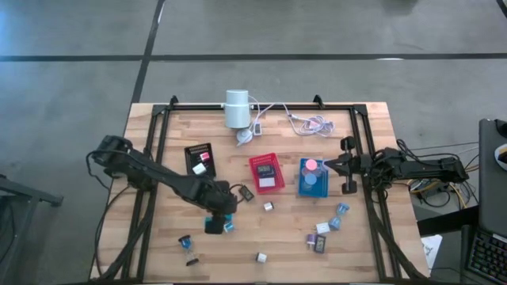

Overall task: Pick & Place Office items
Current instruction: Put the top blue charger adapter into the black bin

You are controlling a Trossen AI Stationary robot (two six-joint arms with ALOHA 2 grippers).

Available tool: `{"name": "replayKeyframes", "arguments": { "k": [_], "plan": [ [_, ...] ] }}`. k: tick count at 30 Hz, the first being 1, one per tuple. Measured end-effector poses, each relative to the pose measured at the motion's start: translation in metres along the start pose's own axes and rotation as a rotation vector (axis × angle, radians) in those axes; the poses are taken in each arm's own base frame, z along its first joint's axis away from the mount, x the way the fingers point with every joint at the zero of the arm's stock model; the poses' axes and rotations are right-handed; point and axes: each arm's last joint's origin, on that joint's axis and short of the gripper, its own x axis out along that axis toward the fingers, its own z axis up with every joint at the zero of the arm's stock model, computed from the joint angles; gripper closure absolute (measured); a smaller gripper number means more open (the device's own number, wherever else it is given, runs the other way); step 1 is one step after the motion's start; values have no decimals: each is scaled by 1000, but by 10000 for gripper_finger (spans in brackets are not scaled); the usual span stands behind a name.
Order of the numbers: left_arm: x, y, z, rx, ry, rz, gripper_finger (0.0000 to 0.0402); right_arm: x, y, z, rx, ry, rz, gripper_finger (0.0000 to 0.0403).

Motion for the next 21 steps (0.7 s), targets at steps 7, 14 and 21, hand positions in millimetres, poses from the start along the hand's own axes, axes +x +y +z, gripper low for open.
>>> {"name": "replayKeyframes", "arguments": {
  "k": [7, 14, 21],
  "plan": [
    [13, 0, -2, 27, 38, 8, 142, 0, 0, 0, 11, 0, 0, 394],
    [16, 0, -1, 62, 37, 3, 144, 0, 0, 0, 11, 0, 0, 394],
    [16, -2, 0, 88, 35, -55, 235, 0, 0, 0, 3, 0, 1, 394]
  ]
}}
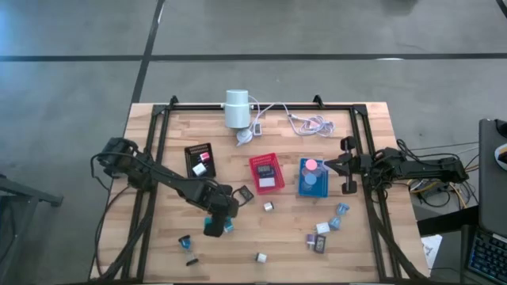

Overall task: Pick & Place Office items
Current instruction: Put the top blue charger adapter into the black bin

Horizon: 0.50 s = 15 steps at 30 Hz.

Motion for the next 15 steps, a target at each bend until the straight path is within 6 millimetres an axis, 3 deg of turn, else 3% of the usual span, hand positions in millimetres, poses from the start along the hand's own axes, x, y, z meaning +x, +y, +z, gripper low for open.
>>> {"name": "replayKeyframes", "arguments": {
  "k": [4, 10, 15],
  "plan": [
    [0, 0, 1, -5, -12, -9, 302, 0, 0, 0, 1, 0, 0, 394],
    [-3, 0, 1, -27, -13, -4, 302, 0, 0, 0, 1, 0, 0, 394],
    [-26, -2, 3, -10, -81, 0, 302, 0, 0, 0, 0, 0, 1, 394]
  ]
}}
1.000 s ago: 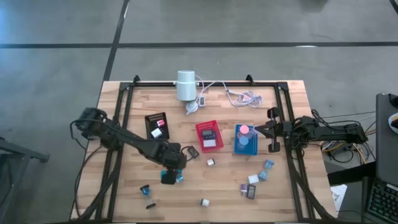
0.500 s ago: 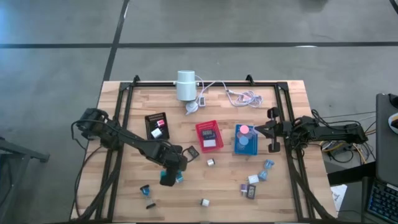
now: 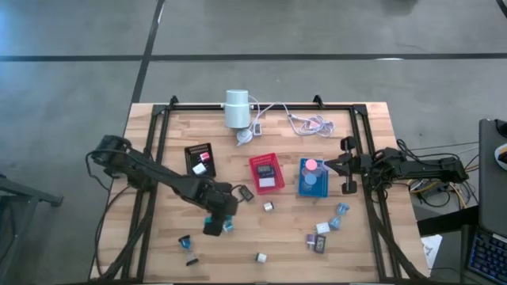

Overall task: Pick & Place Office items
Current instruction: Put the top blue charger adapter into the black bin

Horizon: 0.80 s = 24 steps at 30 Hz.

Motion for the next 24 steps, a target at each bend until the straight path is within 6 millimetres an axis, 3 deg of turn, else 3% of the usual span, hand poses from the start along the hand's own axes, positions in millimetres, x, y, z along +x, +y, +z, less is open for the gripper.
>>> {"name": "replayKeyframes", "arguments": {
  "k": [4, 10, 18, 24],
  "plan": [
    [-31, -1, 2, 6, -105, 20, 302, 0, 0, 0, 0, 0, 0, 394],
    [-94, -1, -3, 29, -331, 51, 302, 0, 0, 0, 1, -4, -1, 394],
    [-167, 7, -38, -52, -654, 232, 302, 0, 0, 2, 2, -22, -4, 394],
    [-189, 16, -73, -51, -930, 333, 302, 0, 0, 2, 2, -22, -4, 394]
  ]
}}
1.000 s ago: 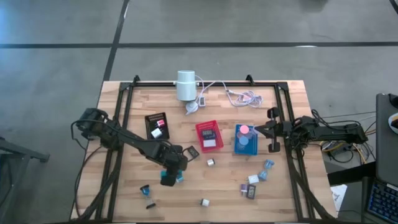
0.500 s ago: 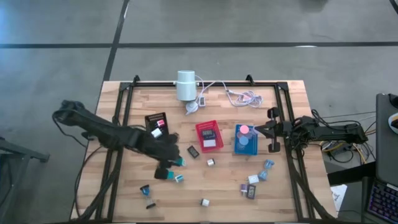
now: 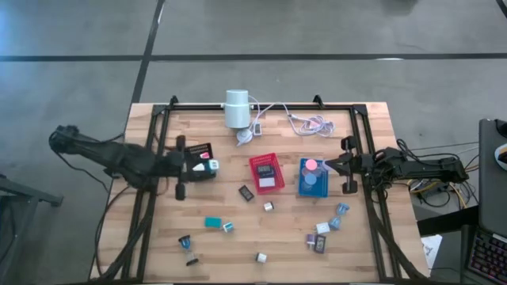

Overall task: Pick & Place Office items
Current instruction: Put the top blue charger adapter into the black bin

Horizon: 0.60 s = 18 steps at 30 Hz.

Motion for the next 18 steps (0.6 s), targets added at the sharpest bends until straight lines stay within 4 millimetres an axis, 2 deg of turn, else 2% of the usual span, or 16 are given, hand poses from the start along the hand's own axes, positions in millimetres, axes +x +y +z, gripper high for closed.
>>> {"name": "replayKeyframes", "arguments": {
  "k": [3, 10, 14, 18],
  "plan": [
    [-13, 8, -14, 20, -100, 0, 302, 0, 0, 0, 0, 0, 0, 394],
    [-32, 28, -51, -33, -184, 81, 302, 0, 0, 0, 0, 0, 0, 394],
    [-39, 29, -70, -16, -230, -19, 302, 0, 0, 0, 0, -1, 0, 394],
    [-40, 32, -87, -61, -304, 45, 302, 0, 0, 0, -5, -1, 0, 394]
  ]
}}
